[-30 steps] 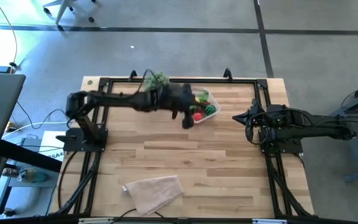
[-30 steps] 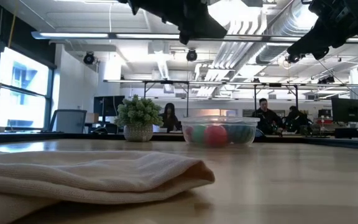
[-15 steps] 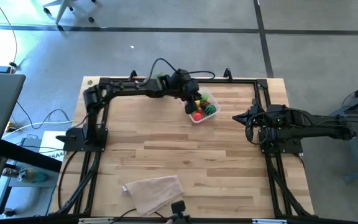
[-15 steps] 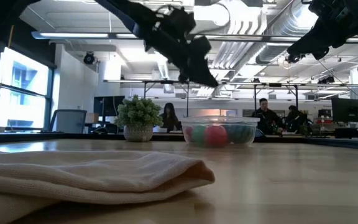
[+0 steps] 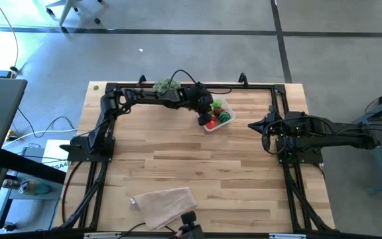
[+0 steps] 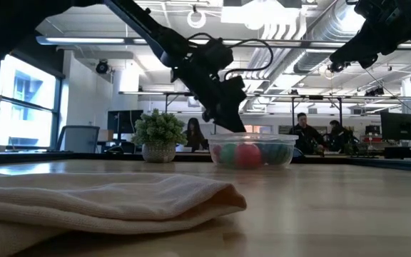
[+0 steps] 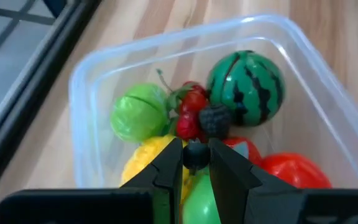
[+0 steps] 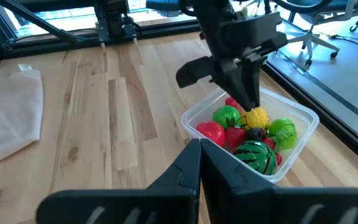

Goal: Pick and placing Produce into tupperware
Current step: Put the blueberry into the transparent bin

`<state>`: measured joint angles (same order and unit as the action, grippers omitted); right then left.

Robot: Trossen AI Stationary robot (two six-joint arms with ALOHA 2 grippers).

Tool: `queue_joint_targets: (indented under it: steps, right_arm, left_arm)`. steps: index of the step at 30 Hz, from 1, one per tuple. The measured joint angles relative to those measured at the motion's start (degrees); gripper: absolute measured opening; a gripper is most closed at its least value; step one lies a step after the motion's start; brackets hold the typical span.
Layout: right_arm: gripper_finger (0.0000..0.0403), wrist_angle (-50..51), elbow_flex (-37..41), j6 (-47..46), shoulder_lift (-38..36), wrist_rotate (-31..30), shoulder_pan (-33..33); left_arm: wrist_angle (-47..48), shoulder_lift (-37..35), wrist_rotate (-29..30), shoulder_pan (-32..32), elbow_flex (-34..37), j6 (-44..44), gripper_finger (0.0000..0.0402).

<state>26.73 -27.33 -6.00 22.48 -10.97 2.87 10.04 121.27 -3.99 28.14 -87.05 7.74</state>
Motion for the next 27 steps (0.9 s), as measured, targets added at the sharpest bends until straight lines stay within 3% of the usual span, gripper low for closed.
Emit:
queue_joint_targets:
  steps: [27]
  right_arm:
    - [0.0,-0.01,0.0,0.0,0.0,0.0,0.0]
  left_arm:
    - [2.98,0.64,2.1,-0.02,0.0,1.0,0.0071]
